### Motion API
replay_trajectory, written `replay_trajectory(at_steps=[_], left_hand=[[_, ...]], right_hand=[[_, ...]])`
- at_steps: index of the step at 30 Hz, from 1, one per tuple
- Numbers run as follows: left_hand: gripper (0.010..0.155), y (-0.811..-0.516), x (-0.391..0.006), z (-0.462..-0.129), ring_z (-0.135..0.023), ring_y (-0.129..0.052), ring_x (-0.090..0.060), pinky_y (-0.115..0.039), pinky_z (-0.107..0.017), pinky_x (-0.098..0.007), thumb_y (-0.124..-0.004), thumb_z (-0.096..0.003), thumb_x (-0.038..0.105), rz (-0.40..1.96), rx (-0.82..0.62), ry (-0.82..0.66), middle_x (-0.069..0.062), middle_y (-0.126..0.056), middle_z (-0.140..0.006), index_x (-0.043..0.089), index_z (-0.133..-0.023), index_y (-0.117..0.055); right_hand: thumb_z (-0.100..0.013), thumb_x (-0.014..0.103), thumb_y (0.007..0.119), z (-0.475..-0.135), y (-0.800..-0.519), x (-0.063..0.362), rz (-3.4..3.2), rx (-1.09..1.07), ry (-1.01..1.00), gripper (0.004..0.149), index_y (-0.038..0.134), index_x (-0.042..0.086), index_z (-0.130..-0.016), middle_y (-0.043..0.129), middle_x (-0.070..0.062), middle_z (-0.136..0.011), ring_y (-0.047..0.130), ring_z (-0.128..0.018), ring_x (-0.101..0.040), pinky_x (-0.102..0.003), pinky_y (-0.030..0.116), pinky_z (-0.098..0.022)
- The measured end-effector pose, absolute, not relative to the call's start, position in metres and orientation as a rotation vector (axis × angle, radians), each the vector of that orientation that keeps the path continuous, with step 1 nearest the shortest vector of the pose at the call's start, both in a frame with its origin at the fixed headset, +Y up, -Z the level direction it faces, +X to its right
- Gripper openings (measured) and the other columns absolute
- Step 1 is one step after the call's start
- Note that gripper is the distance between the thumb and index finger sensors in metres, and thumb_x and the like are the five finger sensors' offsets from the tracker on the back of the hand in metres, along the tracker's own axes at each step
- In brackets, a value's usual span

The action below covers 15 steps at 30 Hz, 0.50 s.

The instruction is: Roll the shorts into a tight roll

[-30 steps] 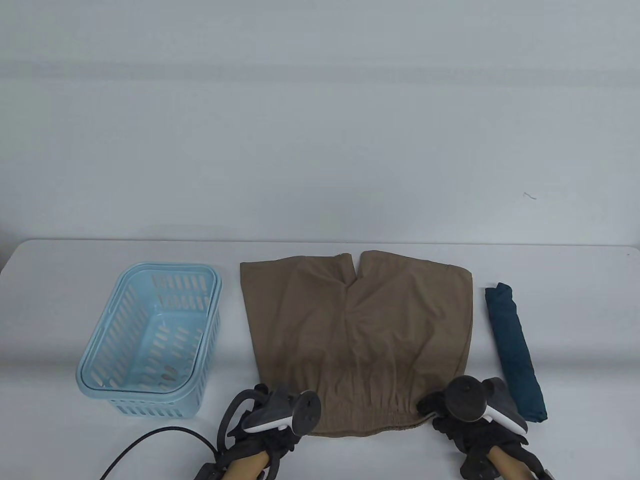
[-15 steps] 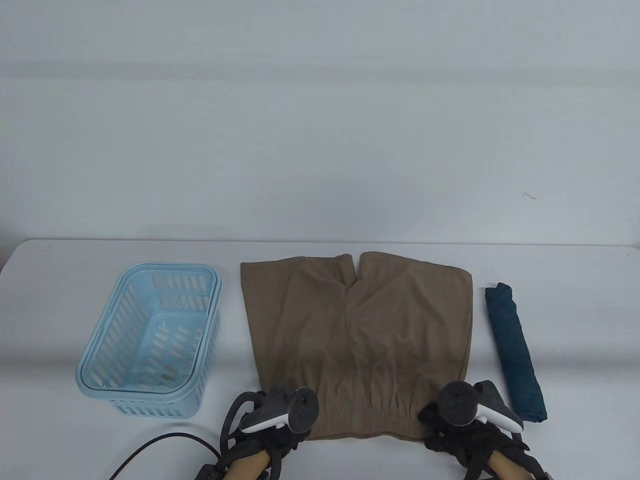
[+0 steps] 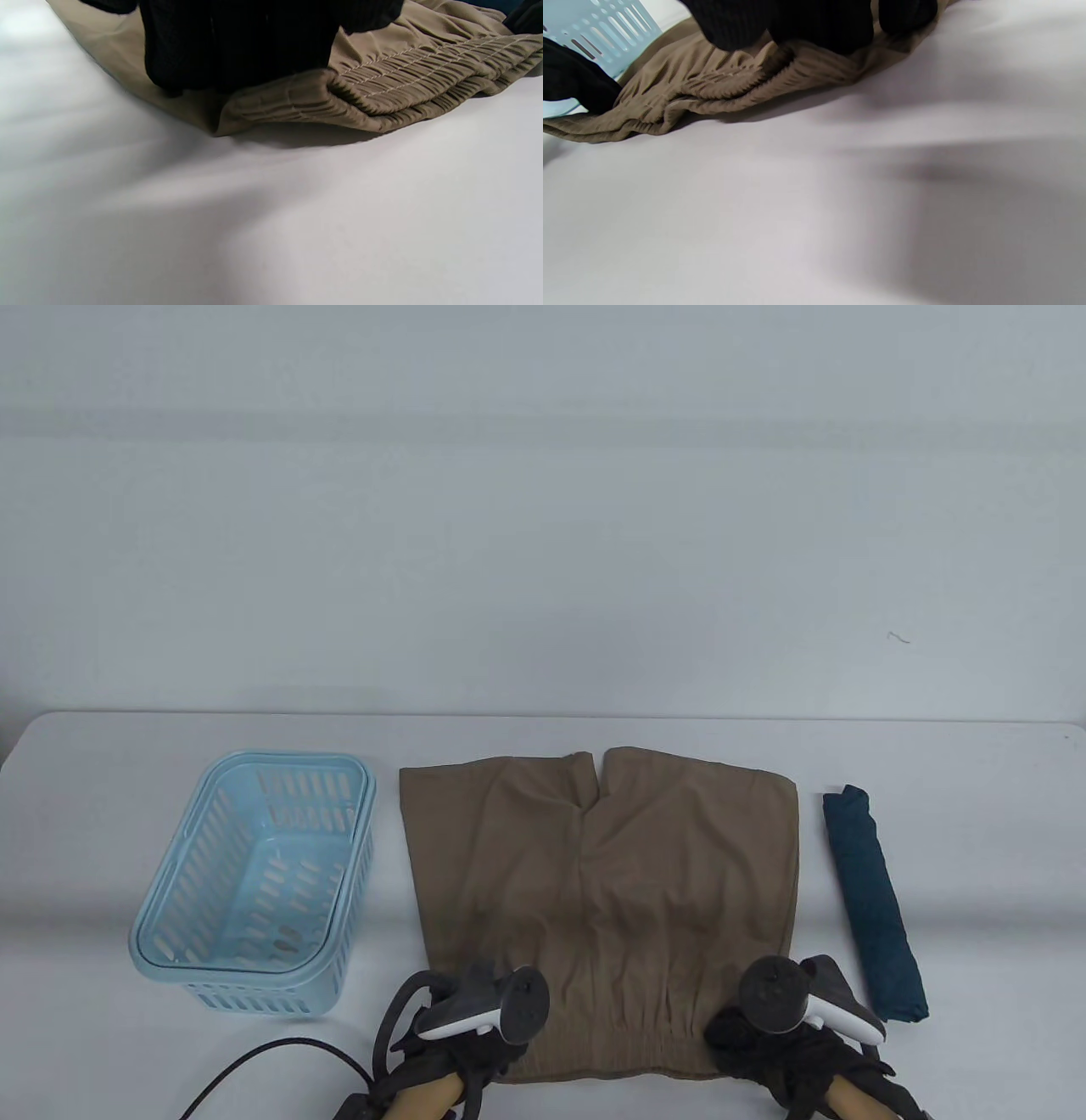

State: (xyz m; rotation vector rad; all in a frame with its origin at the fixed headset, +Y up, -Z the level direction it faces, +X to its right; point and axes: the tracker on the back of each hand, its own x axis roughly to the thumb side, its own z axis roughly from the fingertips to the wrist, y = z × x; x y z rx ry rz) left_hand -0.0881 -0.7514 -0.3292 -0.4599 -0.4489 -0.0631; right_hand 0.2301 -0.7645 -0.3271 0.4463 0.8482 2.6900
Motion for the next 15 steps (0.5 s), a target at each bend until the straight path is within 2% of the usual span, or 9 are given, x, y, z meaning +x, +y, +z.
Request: replay_trajectory(at_steps=[3, 8, 15], left_hand=[[0.05, -0.747, -0.089, -0.329, -0.091, -0.084, -0.045, -0.051, -0.07, -0.065, -0.06, -0.0535, 0.043, -0.081, -0.443, -0.465, -0.017, -0.083, -0.099, 0.016, -0.091, -0.079], [0.052, -0.726, -0.085, -0.337, -0.094, -0.08, -0.046, -0.048, -0.07, -0.066, -0.06, -0.0535, 0.042, -0.008, -0.311, -0.46, -0.018, -0.078, -0.103, 0.015, -0.095, -0.075], [0.056, -0.692, -0.047, -0.392, -0.099, -0.069, -0.049, -0.041, -0.07, -0.069, -0.06, -0.0539, 0.041, 0.084, -0.217, -0.434, -0.02, -0.067, -0.109, 0.013, -0.101, -0.066]], right_hand=[[-0.052, 0.036, 0.063, -0.329, -0.756, 0.231, 2.715, 0.438, 0.656, 0.054, 0.064, 0.013, -0.101, 0.057, -0.012, -0.11, 0.056, -0.1, -0.042, -0.068, 0.041, -0.07], [-0.053, 0.037, 0.063, -0.328, -0.739, 0.223, 2.667, 0.476, 0.415, 0.056, 0.06, 0.015, -0.104, 0.053, -0.011, -0.113, 0.052, -0.103, -0.042, -0.068, 0.042, -0.07], [-0.053, 0.038, 0.063, -0.324, -0.739, 0.16, 2.644, 0.641, 0.565, 0.062, 0.048, 0.016, -0.109, 0.039, -0.011, -0.117, 0.039, -0.107, -0.042, -0.068, 0.039, -0.071]])
